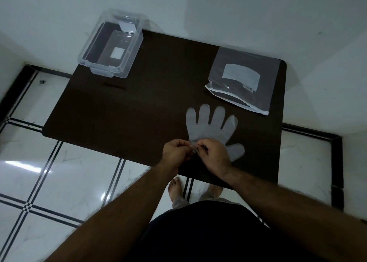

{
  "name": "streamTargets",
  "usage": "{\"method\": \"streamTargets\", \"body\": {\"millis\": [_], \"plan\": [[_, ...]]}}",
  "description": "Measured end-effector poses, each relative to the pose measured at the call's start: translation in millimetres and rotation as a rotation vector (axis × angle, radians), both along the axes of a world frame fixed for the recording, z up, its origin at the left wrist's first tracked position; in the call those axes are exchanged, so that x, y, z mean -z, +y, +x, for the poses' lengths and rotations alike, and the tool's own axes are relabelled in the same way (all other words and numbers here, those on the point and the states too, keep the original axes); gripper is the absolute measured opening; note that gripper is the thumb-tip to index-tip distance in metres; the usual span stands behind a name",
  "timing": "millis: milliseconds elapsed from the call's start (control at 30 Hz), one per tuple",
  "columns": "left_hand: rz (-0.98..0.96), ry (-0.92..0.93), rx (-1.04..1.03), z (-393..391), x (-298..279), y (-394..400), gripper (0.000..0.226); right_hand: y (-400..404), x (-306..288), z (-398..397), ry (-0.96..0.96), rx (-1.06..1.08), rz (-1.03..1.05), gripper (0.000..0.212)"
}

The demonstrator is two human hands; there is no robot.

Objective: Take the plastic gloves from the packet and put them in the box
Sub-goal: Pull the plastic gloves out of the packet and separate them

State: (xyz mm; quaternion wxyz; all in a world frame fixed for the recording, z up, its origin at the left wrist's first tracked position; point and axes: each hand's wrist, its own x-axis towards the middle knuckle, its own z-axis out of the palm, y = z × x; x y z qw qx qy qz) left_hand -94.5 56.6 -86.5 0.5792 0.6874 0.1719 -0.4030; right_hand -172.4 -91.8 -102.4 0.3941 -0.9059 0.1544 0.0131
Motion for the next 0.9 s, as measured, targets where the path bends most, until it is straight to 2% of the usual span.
{"method": "streamTargets", "body": {"millis": [300, 467, 567, 633, 733, 800, 833, 900], "plan": [[0.060, -0.031, 0.053, -1, 0, 0, 0.017, 2, -3, 2, 0.072, 0.177, 0.157, 0.005], [0.057, 0.000, 0.009, -2, -5, -3, 0.014, 2, -12, 6, 0.148, 0.401, 0.353, 0.014], [0.155, -0.022, 0.074, -1, -4, 0, 0.013, -4, -21, 8, 0.192, 0.517, 0.479, 0.014], [0.308, -0.162, 0.230, 0, -5, 3, 0.009, -10, -27, 8, 0.189, 0.561, 0.494, 0.013], [0.538, -0.578, 0.537, -1, -14, -1, 0.027, -19, -37, 7, 0.137, 0.575, 0.465, 0.013], [0.559, -0.860, 0.663, -1, -20, -10, 0.035, -26, -42, 7, 0.109, 0.561, 0.408, 0.015], [0.528, -0.924, 0.736, 1, -22, -15, 0.036, -29, -44, 7, 0.100, 0.558, 0.380, 0.016], [0.454, -0.935, 0.925, 7, -21, -28, 0.037, -36, -48, 8, 0.075, 0.564, 0.337, 0.015]]}}
